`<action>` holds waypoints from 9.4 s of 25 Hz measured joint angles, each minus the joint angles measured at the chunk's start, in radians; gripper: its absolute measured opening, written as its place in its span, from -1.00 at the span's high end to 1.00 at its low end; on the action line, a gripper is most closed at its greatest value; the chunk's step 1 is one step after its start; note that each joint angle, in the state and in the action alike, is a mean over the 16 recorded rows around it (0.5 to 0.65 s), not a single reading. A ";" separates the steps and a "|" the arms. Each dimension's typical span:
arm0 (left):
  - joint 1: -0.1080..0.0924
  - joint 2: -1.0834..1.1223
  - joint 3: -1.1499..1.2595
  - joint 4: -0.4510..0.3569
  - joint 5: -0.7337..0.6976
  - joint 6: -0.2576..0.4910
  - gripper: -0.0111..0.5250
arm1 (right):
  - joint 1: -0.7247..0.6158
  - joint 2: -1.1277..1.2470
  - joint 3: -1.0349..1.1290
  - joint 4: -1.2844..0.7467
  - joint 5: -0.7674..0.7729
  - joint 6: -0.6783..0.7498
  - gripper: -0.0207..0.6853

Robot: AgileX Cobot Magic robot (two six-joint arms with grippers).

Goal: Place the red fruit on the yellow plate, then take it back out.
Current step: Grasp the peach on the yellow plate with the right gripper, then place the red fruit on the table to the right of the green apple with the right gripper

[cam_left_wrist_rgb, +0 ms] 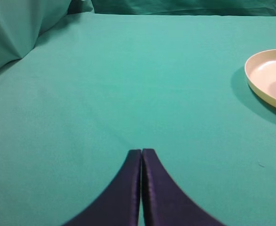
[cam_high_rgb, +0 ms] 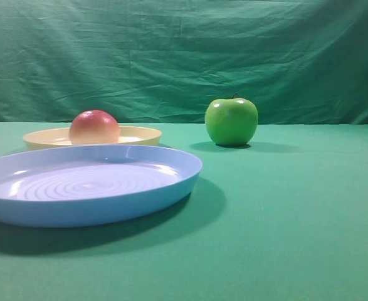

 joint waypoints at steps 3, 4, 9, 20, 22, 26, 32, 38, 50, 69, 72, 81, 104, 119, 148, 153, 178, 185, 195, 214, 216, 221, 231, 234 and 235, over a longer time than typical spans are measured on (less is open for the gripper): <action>0.000 0.000 0.000 0.000 0.000 0.000 0.96 | -0.077 -0.102 0.116 -0.007 -0.107 0.010 0.94; 0.000 0.000 0.000 0.000 0.000 0.000 0.96 | -0.106 -0.135 0.154 -0.007 -0.143 0.013 0.94; 0.000 0.000 0.000 0.000 0.000 0.000 0.96 | -0.262 -0.287 0.341 0.008 -0.310 0.018 0.94; 0.000 0.000 0.000 0.000 0.000 0.000 0.96 | -0.521 -0.581 0.721 0.049 -0.555 0.020 0.94; 0.000 0.000 0.000 0.000 0.000 0.000 0.96 | -0.549 -0.627 0.781 0.053 -0.586 0.020 0.94; 0.000 0.000 0.000 0.000 0.000 0.000 0.96 | -0.587 -0.705 0.891 0.056 -0.630 0.020 0.94; 0.000 0.000 0.000 0.000 0.000 0.000 0.96 | -0.608 -0.774 1.003 0.056 -0.652 0.020 0.94; 0.000 0.000 0.000 0.000 0.000 0.000 0.96 | -0.604 -0.796 1.059 0.056 -0.656 0.004 0.94; 0.000 0.000 0.000 0.000 0.000 0.000 0.96 | -0.584 -0.796 1.073 0.057 -0.658 -0.052 0.94; 0.000 0.000 0.000 0.000 0.000 0.000 0.96 | -0.580 -0.777 1.042 0.058 -0.691 -0.060 0.94; 0.000 0.000 0.000 0.000 0.000 0.000 0.96 | -0.570 -0.743 0.989 0.058 -0.696 -0.063 0.94; 0.000 0.000 0.000 0.000 0.000 0.000 0.96 | -0.462 -0.513 0.644 0.059 -0.544 -0.096 0.94; 0.000 0.000 0.000 0.000 0.000 0.000 0.96 | -0.158 0.145 0.156 0.190 -0.345 -0.201 0.94; 0.000 0.000 0.000 0.000 0.000 0.000 0.96 | -0.066 0.573 -0.055 0.302 -0.481 -0.340 0.94; 0.000 0.000 0.000 0.000 0.000 0.000 0.96 | 0.099 1.475 -0.894 0.667 -0.329 -0.900 -0.75; 0.000 0.000 0.000 0.000 0.000 0.000 0.96 | 0.107 1.528 -0.906 0.687 -0.374 -0.923 -0.91; 0.000 0.000 0.000 0.000 0.000 0.000 0.96 | 0.105 1.500 -0.946 0.635 -0.239 -0.884 0.33; 0.000 0.000 0.000 0.000 0.000 -0.001 0.73 | 0.067 1.314 -0.978 0.561 -0.074 -0.762 0.43; 0.000 0.000 0.000 0.000 0.000 -0.002 0.73 | -0.080 1.053 -0.896 0.517 0.085 -0.635 0.45; 0.000 0.000 0.000 0.000 0.000 -0.002 0.96 | -0.250 0.775 -0.101 0.514 -0.258 -0.629 0.45; 0.000 0.000 0.000 0.000 0.000 -0.002 0.96 | -0.251 0.770 -0.023 0.515 -0.318 -0.633 0.45; 0.000 0.000 0.000 0.000 0.000 -0.002 0.96 | -0.252 0.768 0.145 0.517 -0.463 -0.638 0.45; 0.000 0.000 0.000 0.000 0.000 -0.001 0.96 | -0.252 0.768 0.329 0.522 -0.658 -0.641 0.36; 0.000 0.000 0.000 0.000 0.000 -0.001 0.96 | -0.252 0.768 0.350 0.523 -0.684 -0.642 0.19; 0.000 0.000 0.000 0.000 0.000 -0.001 0.96 | -0.252 0.768 0.355 0.523 -0.689 -0.642 0.12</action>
